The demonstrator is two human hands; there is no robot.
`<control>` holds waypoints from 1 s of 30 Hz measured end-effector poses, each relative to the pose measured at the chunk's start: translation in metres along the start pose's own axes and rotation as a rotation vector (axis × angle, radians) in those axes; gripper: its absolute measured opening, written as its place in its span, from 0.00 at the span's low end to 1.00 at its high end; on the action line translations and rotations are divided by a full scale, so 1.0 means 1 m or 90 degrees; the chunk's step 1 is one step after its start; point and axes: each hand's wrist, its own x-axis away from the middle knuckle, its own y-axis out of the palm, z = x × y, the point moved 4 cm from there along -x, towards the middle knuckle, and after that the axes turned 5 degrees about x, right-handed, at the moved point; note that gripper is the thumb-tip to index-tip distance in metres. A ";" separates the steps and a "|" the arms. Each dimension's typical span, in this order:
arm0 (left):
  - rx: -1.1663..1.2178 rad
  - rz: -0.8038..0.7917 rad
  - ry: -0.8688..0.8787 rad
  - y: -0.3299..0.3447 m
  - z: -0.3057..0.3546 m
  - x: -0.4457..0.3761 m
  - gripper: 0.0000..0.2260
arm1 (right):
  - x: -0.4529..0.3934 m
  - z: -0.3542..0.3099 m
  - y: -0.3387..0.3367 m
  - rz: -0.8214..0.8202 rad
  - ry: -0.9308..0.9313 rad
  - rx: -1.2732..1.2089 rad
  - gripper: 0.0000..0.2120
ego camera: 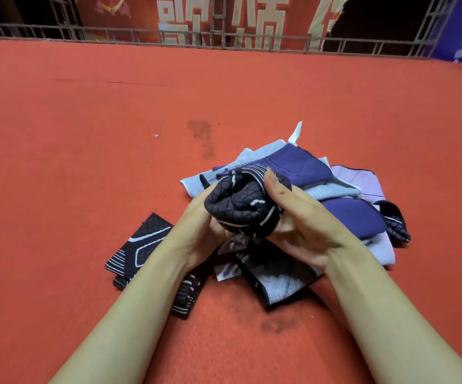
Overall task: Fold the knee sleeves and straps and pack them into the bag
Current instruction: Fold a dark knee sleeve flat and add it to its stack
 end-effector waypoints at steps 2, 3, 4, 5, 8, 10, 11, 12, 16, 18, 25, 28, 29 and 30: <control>0.008 -0.035 0.007 0.007 0.007 0.005 0.18 | 0.000 -0.003 -0.007 0.037 0.010 0.032 0.24; 0.020 -0.033 0.005 0.005 0.010 0.004 0.19 | 0.000 -0.004 -0.009 0.040 0.014 0.043 0.21; 0.045 -0.043 0.006 0.007 0.011 0.008 0.19 | 0.000 -0.003 -0.013 0.051 0.017 0.052 0.19; 0.066 -0.058 0.010 0.006 0.012 0.009 0.18 | 0.000 -0.003 -0.018 0.069 0.021 0.068 0.17; 0.046 -0.081 0.065 0.006 0.013 0.012 0.16 | 0.001 -0.003 -0.023 0.091 0.018 0.108 0.19; -0.064 -0.024 0.132 0.004 0.011 0.009 0.13 | 0.004 -0.002 -0.024 0.087 0.011 0.172 0.18; -0.135 0.017 0.166 0.001 0.010 0.008 0.12 | 0.005 -0.002 -0.024 0.099 0.010 0.215 0.16; -0.210 0.047 0.200 -0.001 0.009 0.006 0.09 | 0.005 -0.001 -0.026 0.120 0.015 0.247 0.14; -0.353 0.087 0.243 -0.005 0.007 0.005 0.07 | -0.001 0.008 -0.044 0.256 -0.048 0.294 0.13; -0.331 0.073 0.213 -0.005 0.004 0.004 0.11 | -0.002 0.011 -0.048 0.310 -0.089 0.313 0.10; -0.346 0.103 0.251 -0.010 0.002 0.003 0.06 | -0.002 0.020 -0.052 0.297 -0.067 0.132 0.19; -0.407 0.143 0.298 -0.009 0.004 0.002 0.07 | 0.000 0.020 -0.052 0.204 -0.024 0.066 0.23; -0.388 0.144 0.286 -0.010 0.004 0.002 0.06 | 0.000 0.021 -0.052 0.186 -0.018 0.055 0.23; -0.347 0.143 0.257 -0.011 0.003 0.002 0.06 | 0.000 0.022 -0.053 0.178 -0.014 0.043 0.23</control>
